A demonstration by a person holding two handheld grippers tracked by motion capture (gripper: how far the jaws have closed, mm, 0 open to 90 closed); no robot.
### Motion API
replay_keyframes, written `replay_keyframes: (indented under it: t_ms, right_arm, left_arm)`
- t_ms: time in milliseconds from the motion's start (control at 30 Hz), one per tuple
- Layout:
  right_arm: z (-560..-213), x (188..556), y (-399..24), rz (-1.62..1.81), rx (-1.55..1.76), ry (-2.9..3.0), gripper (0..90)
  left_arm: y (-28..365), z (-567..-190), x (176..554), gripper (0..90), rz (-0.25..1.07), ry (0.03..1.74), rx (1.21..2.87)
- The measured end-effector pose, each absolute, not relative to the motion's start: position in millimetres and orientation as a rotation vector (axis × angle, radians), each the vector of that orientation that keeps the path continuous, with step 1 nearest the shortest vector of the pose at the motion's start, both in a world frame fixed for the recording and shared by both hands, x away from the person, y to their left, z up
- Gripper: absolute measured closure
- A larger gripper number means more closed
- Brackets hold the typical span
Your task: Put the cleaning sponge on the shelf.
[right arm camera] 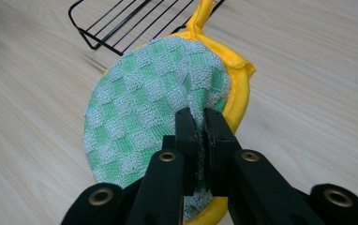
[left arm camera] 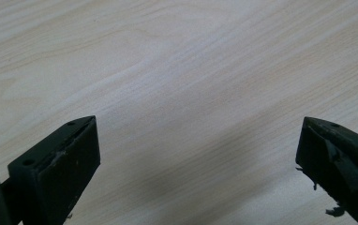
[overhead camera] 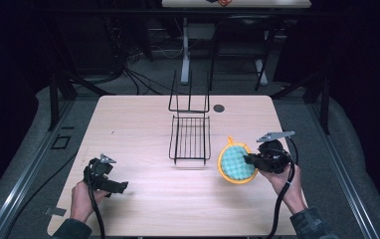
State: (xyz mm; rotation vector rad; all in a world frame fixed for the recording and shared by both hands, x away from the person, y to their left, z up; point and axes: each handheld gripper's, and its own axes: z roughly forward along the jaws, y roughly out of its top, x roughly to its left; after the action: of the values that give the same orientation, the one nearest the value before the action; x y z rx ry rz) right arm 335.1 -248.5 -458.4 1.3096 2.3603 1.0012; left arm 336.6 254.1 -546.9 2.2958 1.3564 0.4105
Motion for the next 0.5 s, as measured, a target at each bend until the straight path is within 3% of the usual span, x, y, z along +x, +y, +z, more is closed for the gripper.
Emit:
replay_keyframes:
  t_ms: [500]
  right_arm:
    - [-446,335,-240,1.040,1.262,2.351,86.5]
  left_arm:
    - [253,-550,341,0.0,0.378,1.363,2.296]
